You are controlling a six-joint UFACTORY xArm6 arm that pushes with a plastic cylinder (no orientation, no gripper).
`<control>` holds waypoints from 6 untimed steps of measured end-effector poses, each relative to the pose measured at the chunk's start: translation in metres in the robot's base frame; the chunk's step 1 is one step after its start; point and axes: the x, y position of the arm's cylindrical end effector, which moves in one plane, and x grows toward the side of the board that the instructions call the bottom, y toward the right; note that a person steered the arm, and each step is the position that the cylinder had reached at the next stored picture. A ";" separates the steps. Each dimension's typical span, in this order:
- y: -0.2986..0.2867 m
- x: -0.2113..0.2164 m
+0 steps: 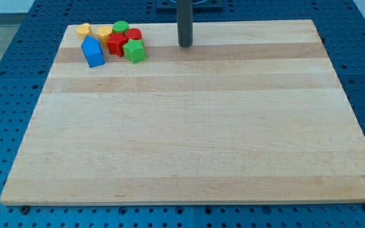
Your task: Nudge the green star a bit down
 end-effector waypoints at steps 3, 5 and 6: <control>-0.046 -0.052; -0.083 -0.052; -0.104 -0.052</control>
